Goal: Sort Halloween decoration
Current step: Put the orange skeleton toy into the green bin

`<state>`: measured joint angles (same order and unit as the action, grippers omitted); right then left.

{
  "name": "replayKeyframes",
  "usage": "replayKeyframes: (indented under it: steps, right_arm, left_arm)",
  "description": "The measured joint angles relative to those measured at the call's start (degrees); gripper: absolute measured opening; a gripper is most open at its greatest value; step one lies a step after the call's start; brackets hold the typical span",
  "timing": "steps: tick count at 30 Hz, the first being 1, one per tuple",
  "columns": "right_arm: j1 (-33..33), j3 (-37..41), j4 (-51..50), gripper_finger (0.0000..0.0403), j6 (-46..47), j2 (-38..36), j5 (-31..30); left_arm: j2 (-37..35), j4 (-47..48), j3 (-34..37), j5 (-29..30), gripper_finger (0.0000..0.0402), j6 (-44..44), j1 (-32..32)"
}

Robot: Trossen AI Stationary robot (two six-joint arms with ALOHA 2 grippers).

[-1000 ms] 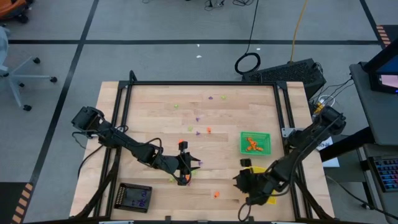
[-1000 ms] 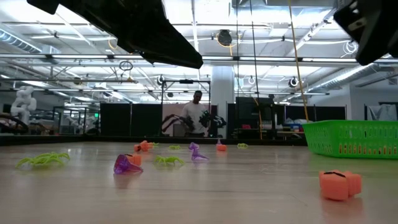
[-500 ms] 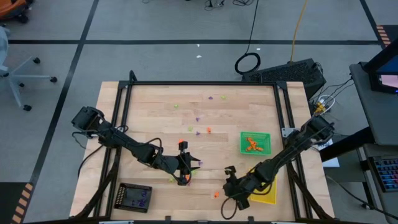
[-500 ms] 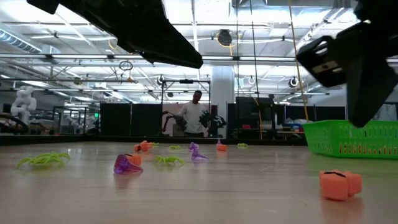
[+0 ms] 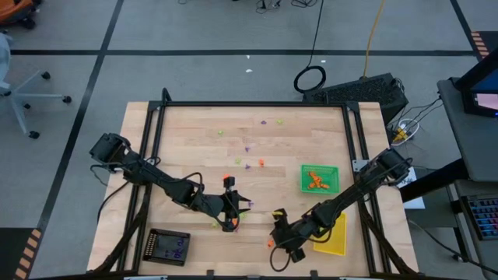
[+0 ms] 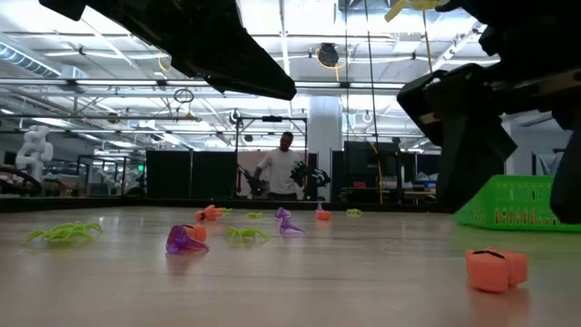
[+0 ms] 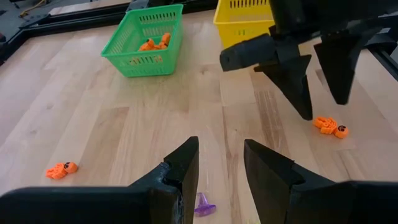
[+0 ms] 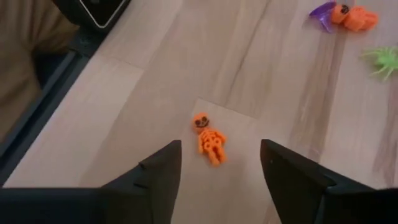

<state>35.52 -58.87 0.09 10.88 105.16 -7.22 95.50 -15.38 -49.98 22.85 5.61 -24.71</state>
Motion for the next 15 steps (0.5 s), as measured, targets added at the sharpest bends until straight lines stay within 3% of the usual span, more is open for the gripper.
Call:
replayKeyframes:
  steps: [15]
  right_arm:
    - [0.0,-0.1,4.7,0.0205,-1.9,4.9,0.1]
  left_arm:
    - [0.0,0.1,0.0,0.0,0.0128,0.0,0.0]
